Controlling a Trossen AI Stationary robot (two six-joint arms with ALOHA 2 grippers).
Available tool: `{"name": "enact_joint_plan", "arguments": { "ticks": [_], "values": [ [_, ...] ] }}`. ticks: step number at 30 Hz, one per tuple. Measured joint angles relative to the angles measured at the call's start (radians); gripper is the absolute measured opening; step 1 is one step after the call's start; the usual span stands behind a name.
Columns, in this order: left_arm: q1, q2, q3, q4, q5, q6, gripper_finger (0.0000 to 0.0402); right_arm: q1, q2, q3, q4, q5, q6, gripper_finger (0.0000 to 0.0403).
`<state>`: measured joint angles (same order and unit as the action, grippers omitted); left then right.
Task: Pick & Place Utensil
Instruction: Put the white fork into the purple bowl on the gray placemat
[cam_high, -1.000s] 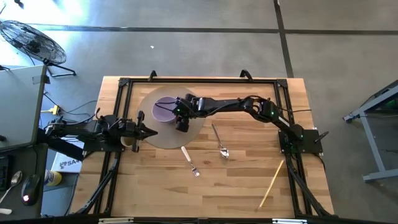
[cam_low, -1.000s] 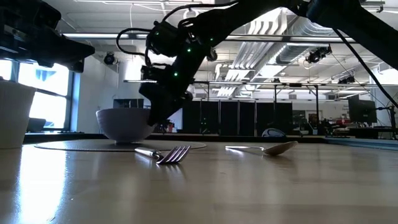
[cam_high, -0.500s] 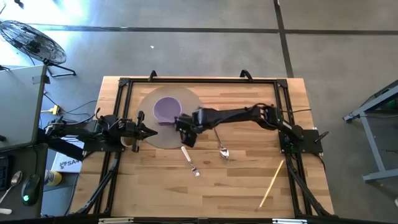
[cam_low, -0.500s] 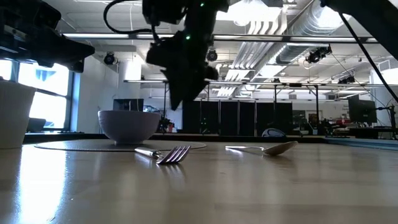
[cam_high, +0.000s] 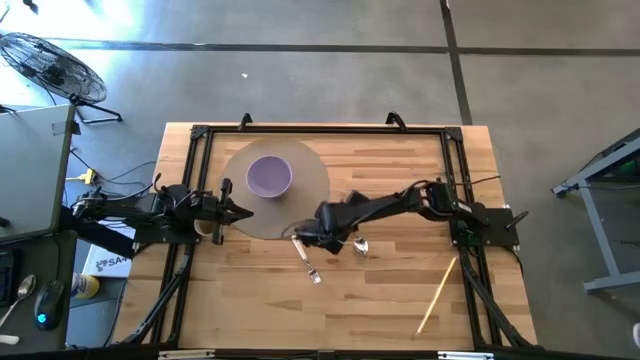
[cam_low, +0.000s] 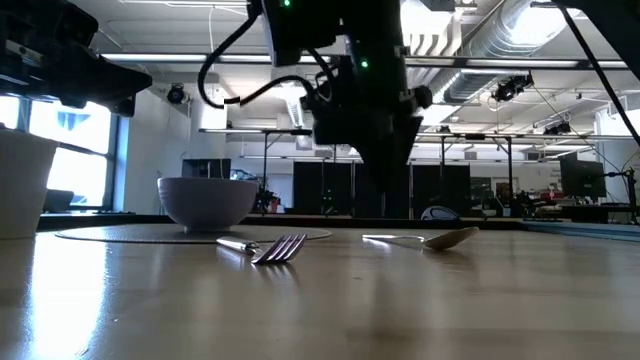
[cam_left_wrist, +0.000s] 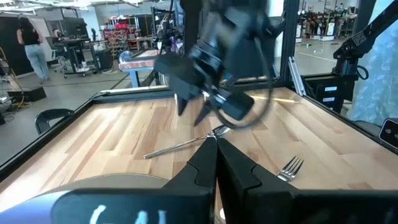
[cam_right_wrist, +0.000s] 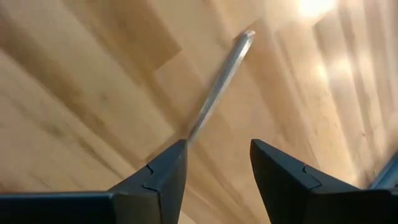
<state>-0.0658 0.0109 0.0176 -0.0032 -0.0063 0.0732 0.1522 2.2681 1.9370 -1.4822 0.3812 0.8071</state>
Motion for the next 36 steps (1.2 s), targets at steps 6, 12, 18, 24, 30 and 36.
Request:
{"name": "enact_joint_plan", "arguments": {
  "ticks": [6, 12, 18, 24, 30, 36],
  "values": [
    [0.000, 0.000, 0.000, 0.014, -0.004, 0.000, 0.0000, 0.066, 0.001, -0.078, 0.002, 0.059, 0.075, 0.0150],
    [0.000, 0.000, 0.000, 0.064, 0.001, -0.033, 0.0000, 0.157, -0.002, -0.072, 0.093, 0.087, 0.177, 0.0132],
    [0.000, 0.007, 0.000, 0.081, 0.140, -0.140, 0.0000, 0.226, -0.002, -0.071, 0.227, 0.173, 0.157, 0.0130],
    [0.000, 0.047, 0.000, 0.170, 0.173, -0.183, 0.0000, 0.242, -0.002, -0.071, 0.258, 0.286, 0.156, 0.0129],
    [-0.003, 0.192, 0.000, 0.331, 0.301, -0.197, 0.0000, 0.232, -0.004, -0.071, 0.252, 0.363, 0.119, 0.0129],
    [-0.087, 0.445, 0.005, 0.539, 0.277, -0.219, 0.0019, 0.234, -0.026, -0.071, 0.233, 0.367, 0.135, 0.0128]
  ]
}}
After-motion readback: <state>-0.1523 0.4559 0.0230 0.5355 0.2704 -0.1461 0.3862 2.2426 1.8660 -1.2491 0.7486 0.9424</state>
